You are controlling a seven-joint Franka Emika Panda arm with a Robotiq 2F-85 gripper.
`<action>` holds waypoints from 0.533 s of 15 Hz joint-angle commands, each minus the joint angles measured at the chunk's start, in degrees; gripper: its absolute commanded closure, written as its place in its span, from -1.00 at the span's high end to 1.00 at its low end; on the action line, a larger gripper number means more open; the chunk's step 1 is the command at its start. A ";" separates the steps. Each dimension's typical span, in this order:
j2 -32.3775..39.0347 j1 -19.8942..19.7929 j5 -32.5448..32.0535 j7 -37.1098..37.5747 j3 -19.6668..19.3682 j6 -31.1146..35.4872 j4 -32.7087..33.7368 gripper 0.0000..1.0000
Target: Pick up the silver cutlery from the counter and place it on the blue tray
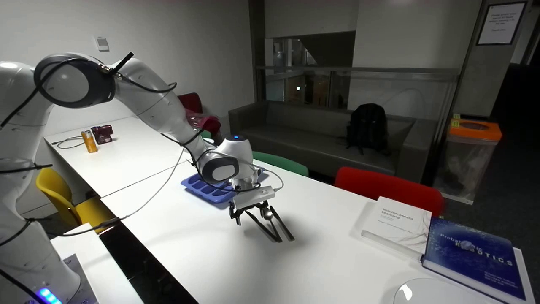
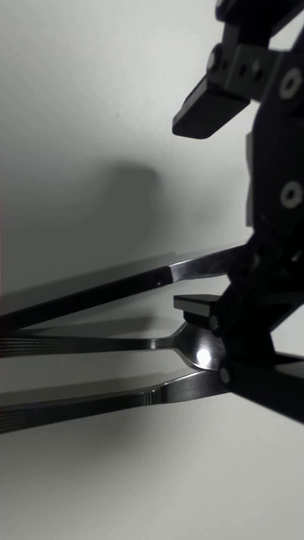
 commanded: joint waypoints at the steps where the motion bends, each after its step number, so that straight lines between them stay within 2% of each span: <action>1: 1.18 -2.12 1.91 -2.44 1.61 1.15 1.02 1.00; 8: 3.36 -3.73 1.94 -3.63 1.94 -0.02 2.42 1.00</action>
